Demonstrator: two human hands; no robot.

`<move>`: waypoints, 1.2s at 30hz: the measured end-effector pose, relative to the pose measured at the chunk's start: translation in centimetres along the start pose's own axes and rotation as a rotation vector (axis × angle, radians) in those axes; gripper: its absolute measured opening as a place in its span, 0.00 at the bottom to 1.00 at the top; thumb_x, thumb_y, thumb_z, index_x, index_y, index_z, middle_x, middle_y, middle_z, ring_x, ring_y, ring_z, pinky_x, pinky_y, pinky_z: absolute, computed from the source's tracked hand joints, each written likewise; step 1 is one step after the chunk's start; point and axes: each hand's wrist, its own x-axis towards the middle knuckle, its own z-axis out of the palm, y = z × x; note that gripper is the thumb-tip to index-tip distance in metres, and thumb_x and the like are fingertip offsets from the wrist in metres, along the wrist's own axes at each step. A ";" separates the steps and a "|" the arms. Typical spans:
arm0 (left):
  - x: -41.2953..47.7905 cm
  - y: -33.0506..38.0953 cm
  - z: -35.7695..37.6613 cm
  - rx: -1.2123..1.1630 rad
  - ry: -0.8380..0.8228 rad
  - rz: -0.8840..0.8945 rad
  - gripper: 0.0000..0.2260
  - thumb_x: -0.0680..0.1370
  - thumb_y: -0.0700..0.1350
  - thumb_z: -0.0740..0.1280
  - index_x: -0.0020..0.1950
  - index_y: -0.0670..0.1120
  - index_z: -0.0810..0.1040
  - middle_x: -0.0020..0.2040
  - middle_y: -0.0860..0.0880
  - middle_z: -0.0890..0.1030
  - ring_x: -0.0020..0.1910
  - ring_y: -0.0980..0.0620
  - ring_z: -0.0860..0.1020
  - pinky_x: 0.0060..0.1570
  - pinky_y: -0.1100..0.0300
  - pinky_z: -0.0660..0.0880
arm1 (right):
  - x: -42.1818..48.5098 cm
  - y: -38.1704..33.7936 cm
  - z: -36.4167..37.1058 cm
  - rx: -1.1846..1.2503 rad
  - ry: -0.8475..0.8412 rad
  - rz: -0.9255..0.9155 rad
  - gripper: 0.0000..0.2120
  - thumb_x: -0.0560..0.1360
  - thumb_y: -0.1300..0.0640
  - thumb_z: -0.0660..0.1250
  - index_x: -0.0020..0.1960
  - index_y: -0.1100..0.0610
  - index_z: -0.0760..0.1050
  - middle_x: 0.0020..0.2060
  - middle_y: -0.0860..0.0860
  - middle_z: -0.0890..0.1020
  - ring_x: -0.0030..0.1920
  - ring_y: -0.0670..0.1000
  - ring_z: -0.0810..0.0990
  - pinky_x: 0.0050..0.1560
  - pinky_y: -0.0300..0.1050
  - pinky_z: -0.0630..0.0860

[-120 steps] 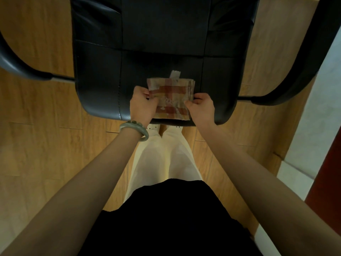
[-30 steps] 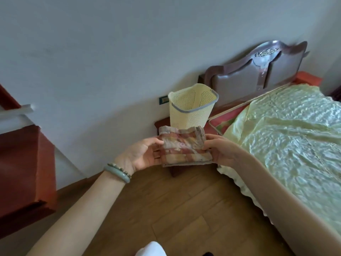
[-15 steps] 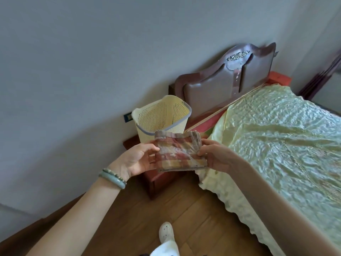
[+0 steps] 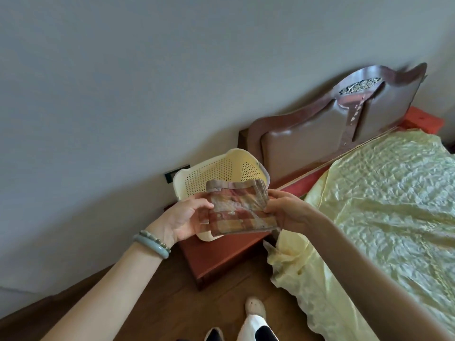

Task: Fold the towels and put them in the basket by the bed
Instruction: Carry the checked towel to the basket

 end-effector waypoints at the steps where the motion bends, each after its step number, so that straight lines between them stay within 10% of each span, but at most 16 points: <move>1: 0.8 0.5 -0.1 -0.008 0.023 0.005 0.13 0.76 0.33 0.60 0.56 0.45 0.77 0.45 0.44 0.77 0.41 0.49 0.76 0.43 0.49 0.78 | 1.3 -0.8 -0.6 -0.014 -0.014 0.015 0.25 0.67 0.74 0.61 0.64 0.63 0.67 0.47 0.61 0.80 0.43 0.58 0.83 0.37 0.49 0.81; 11: 10.6 4.3 -1.1 -0.145 0.296 0.040 0.13 0.77 0.32 0.59 0.57 0.46 0.75 0.39 0.45 0.82 0.35 0.49 0.81 0.37 0.54 0.79 | 15.2 -8.5 -6.8 -0.189 -0.097 0.098 0.24 0.65 0.74 0.60 0.57 0.56 0.73 0.48 0.61 0.80 0.49 0.60 0.78 0.55 0.59 0.75; 18: 17.8 5.3 -3.5 -0.144 0.469 0.009 0.15 0.78 0.30 0.59 0.59 0.46 0.73 0.49 0.42 0.79 0.47 0.45 0.79 0.46 0.48 0.79 | 24.8 -10.6 -9.6 -0.294 -0.112 0.211 0.14 0.75 0.65 0.63 0.59 0.55 0.74 0.48 0.54 0.80 0.48 0.54 0.80 0.42 0.49 0.79; 26: 25.1 0.7 -8.3 -0.105 0.655 -0.156 0.20 0.77 0.30 0.59 0.63 0.49 0.70 0.59 0.43 0.76 0.58 0.45 0.76 0.50 0.46 0.77 | 33.3 -6.0 -11.4 -0.583 -0.022 0.382 0.15 0.76 0.63 0.62 0.62 0.54 0.69 0.56 0.55 0.77 0.57 0.57 0.76 0.51 0.56 0.77; 29: 27.7 -2.1 -10.2 -0.043 0.697 -0.199 0.18 0.76 0.30 0.60 0.61 0.49 0.71 0.57 0.45 0.77 0.56 0.46 0.76 0.52 0.45 0.77 | 35.4 -4.1 -11.7 -0.671 -0.032 0.410 0.16 0.77 0.65 0.59 0.64 0.55 0.65 0.55 0.55 0.75 0.57 0.58 0.75 0.41 0.49 0.77; 36: 33.6 -9.2 -14.3 0.457 0.832 -0.304 0.09 0.77 0.35 0.60 0.53 0.46 0.72 0.53 0.44 0.79 0.50 0.47 0.79 0.51 0.52 0.79 | 41.4 3.2 -14.3 -0.850 -0.005 0.424 0.18 0.74 0.69 0.59 0.62 0.56 0.69 0.55 0.54 0.74 0.58 0.56 0.73 0.57 0.55 0.74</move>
